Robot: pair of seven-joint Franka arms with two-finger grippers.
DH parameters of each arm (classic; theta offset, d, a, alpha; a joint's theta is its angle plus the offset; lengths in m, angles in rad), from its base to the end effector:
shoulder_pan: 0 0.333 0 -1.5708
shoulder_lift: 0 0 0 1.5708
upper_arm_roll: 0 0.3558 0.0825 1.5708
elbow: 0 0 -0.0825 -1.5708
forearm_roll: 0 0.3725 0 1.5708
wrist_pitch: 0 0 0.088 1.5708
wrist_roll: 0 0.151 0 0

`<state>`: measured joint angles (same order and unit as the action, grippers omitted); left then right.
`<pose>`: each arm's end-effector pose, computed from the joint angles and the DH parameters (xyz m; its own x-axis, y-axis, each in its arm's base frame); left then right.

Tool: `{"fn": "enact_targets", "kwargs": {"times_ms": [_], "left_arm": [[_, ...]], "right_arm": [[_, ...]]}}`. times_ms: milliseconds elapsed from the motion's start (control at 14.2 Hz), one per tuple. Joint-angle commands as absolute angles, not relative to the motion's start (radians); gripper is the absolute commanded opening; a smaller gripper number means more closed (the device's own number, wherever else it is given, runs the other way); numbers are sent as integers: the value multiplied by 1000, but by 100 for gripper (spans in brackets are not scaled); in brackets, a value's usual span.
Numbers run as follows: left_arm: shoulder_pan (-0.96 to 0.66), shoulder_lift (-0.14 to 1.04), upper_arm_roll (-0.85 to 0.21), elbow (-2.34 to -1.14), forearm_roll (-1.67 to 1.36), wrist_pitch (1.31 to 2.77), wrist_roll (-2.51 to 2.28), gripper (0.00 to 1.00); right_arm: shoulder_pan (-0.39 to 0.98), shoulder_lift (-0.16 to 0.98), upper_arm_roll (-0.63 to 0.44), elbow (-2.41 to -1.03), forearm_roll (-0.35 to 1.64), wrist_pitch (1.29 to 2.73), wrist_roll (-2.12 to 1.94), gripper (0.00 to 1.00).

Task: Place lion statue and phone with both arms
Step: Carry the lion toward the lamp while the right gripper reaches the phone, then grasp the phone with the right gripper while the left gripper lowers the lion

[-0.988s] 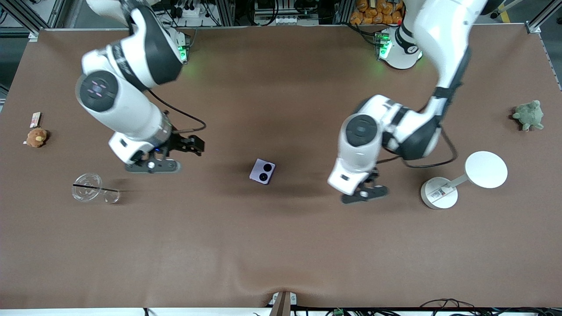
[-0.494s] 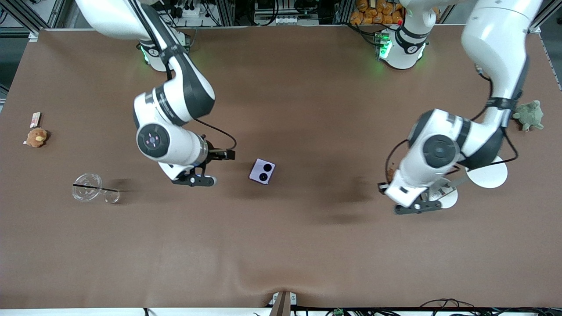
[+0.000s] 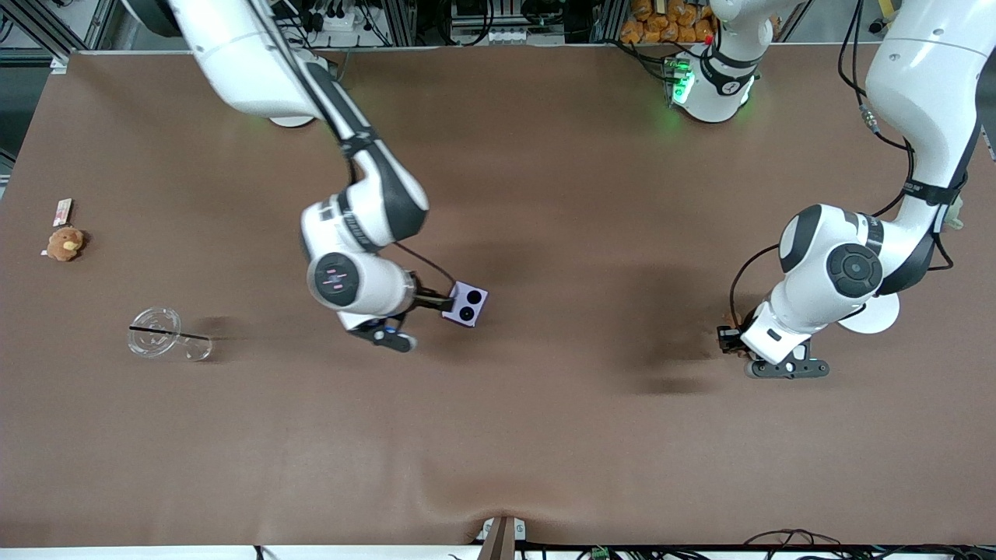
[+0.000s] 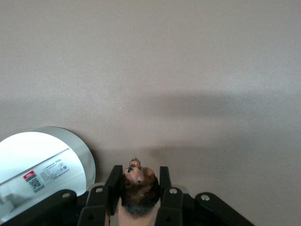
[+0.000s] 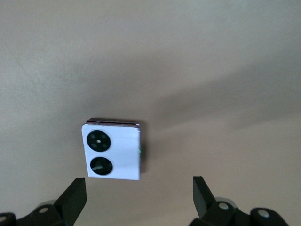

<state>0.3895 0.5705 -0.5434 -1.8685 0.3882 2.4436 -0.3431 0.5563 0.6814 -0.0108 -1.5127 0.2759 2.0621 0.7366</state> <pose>0.6595 -0.0651 0.2528 0.9945 -0.0101 0.1044 -0.0147 -0.9990 0.0428 0.5918 0.3897 0.2483 0.9162 -0.3116 -0.2518 -0.3365 -0.9397 -0.0615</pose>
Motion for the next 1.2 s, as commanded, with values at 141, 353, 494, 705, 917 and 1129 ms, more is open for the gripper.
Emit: {"fn": "enact_targets", "kwargs": {"times_ms": [141,353,494,705,917,1129], "left_arm": [[403,595,-558,-1885,435,2487,-330,0],[411,630,-554,-1882,517,2517,-333,0],[411,638,-552,-1882,517,2525,-344,0],[411,641,-552,-1882,517,2526,-347,2],[410,641,-552,-1882,517,2525,-356,100],[408,624,-552,-1879,517,2519,-356,100]], "right_arm": [[626,761,-21,-1471,213,2132,782,100],[685,810,-26,-1471,213,2200,791,100],[673,821,-26,-1471,213,2229,799,100],[676,834,-26,-1473,218,2233,816,100],[678,845,-26,-1471,213,2247,874,100],[681,847,-28,-1473,212,2266,890,100]]}}
